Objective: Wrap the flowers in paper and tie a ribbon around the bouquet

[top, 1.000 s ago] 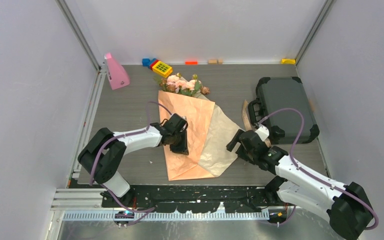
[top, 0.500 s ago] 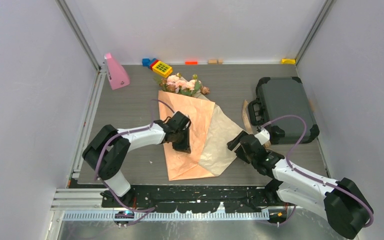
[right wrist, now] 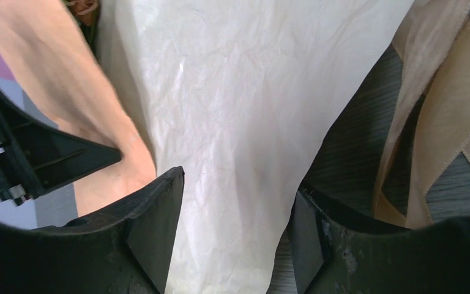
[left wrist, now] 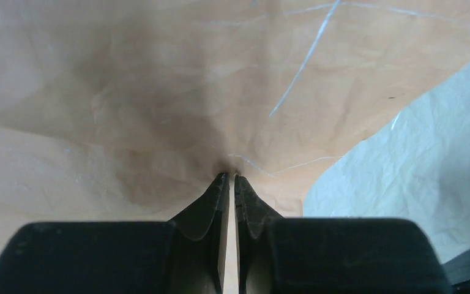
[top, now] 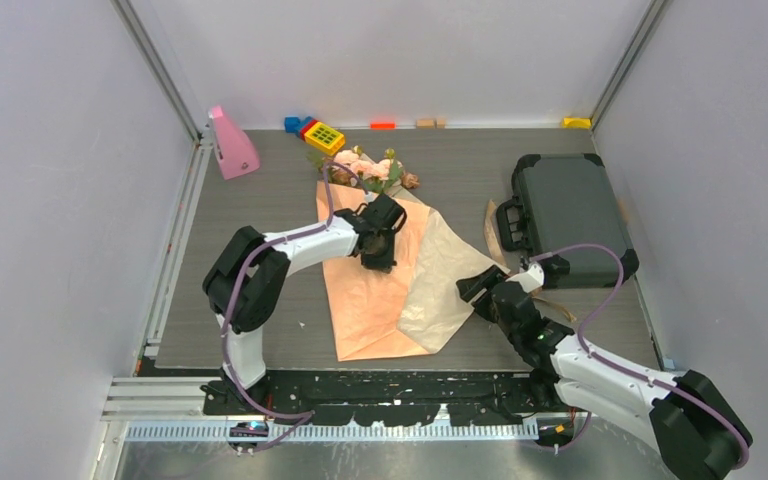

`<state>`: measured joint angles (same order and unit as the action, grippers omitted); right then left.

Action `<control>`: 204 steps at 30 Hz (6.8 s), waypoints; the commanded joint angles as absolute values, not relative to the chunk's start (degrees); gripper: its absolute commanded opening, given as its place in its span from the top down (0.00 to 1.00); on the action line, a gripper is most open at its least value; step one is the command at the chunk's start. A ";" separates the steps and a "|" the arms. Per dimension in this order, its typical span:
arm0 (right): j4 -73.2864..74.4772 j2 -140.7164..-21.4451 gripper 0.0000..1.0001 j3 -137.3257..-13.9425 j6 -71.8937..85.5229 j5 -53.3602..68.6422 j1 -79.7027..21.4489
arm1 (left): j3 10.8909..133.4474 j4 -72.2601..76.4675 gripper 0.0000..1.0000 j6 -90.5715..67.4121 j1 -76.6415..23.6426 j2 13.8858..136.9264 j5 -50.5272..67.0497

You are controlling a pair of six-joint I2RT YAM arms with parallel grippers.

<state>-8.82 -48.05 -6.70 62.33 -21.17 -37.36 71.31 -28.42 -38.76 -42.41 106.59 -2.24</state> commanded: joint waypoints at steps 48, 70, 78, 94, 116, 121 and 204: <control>-24.86 -73.21 0.99 -35.52 48.54 -7.44 -41.28 | 64.39 -29.62 0.89 -39.45 -42.52 95.01 1.07; -21.54 -97.43 0.99 -56.76 36.57 6.98 -48.50 | 27.73 -4.95 0.83 -48.38 -44.38 76.24 17.24; -21.10 -103.56 0.99 -59.70 36.05 4.99 -48.98 | 26.82 -16.64 0.81 -49.51 -44.38 62.32 9.59; -23.33 -104.72 0.99 -57.92 40.50 0.64 -48.98 | 16.96 7.26 0.78 -52.61 -48.21 58.56 19.51; -19.03 -108.46 0.99 -64.26 32.44 5.21 -51.59 | 20.34 -15.00 0.84 -54.29 -55.71 52.47 3.68; -16.28 -110.50 0.99 -65.43 30.82 3.58 -51.59 | 29.07 -40.57 0.62 -57.45 -55.66 41.00 -11.48; -17.11 -96.45 0.28 -39.75 21.70 1.14 -65.20 | 65.76 -18.01 0.54 -30.67 -10.55 98.31 5.63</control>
